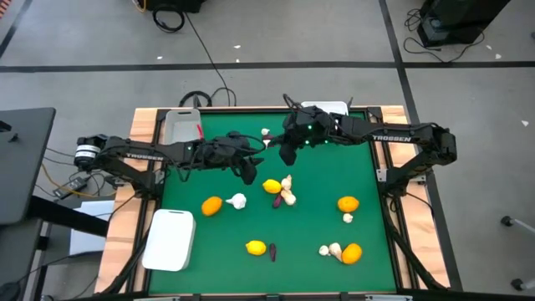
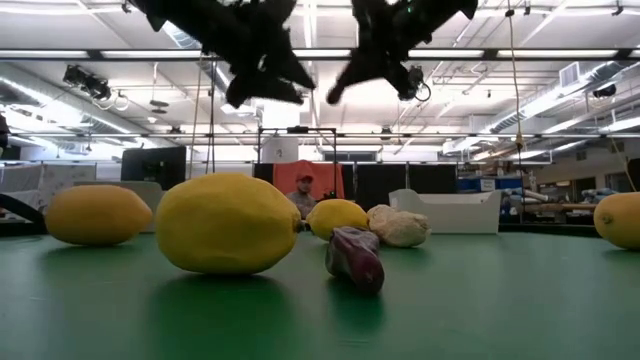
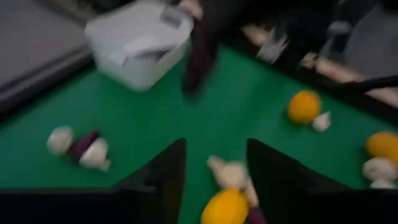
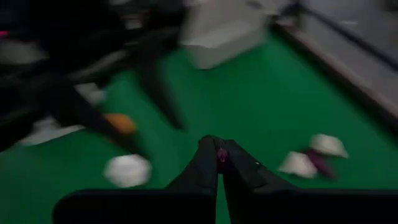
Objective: Sort produce into baskets
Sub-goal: Put the eggplant into the top white bin
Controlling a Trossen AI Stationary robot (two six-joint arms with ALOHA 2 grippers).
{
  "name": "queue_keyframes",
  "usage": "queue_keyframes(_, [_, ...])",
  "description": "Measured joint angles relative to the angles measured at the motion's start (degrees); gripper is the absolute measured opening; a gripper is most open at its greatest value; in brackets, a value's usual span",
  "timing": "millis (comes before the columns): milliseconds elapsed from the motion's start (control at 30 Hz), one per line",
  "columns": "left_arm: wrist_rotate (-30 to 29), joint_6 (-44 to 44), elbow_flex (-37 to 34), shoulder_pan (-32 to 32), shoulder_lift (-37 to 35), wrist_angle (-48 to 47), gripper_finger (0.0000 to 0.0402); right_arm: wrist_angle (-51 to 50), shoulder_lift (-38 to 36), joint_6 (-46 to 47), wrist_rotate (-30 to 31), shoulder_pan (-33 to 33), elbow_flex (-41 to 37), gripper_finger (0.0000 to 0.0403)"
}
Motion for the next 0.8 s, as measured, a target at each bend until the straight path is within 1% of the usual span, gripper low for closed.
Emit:
queue_keyframes(67, [-0.1,-2.8,0.0,0.8,0.0,-4.7,0.0217,-3.2,0.0,-0.4,4.0,-1.6,0.0,0.0016])
queue_keyframes(133, [-0.9,-5.9,0.0,1.5,0.0,-9.2,0.0236,-6.6,0.0,-3.1,6.9,-4.0,0.0,0.0016])
queue_keyframes(233, [-1.0,-6.9,0.0,1.7,0.0,-12.6,0.025,-11.9,0.0,-6.0,12.6,-8.7,0.0,0.0018])
queue_keyframes(300, [-0.8,-6.9,0.0,1.6,0.0,-13.6,0.0252,-14.2,0.0,-7.1,14.0,-12.6,0.0,0.002])
queue_keyframes(400, [0.0,-7.0,0.0,1.6,0.0,-14.1,0.0252,-18.2,0.1,-8.1,14.1,-18.6,0.0,0.002])
queue_keyframes(500, [-0.2,-7.0,0.0,1.7,0.0,-14.1,0.0253,-19.1,2.2,-9.9,14.1,-23.7,-0.1,0.002])
queue_keyframes(600, [-1.2,-7.0,0.0,1.7,-0.1,-14.1,0.0253,-19.5,5.2,-11.1,13.8,-27.2,-0.2,0.0024])
queue_keyframes(700, [-1.4,-7.2,0.0,1.7,-0.1,-15.8,0.0253,-19.6,8.2,-10.4,11.5,-29.7,-0.2,0.0038])
queue_keyframes(800, [-1.4,-7.8,0.0,1.7,-0.1,-17.9,0.0253,-20.8,10.5,-7.7,9.2,-31.4,-0.2,0.0065])
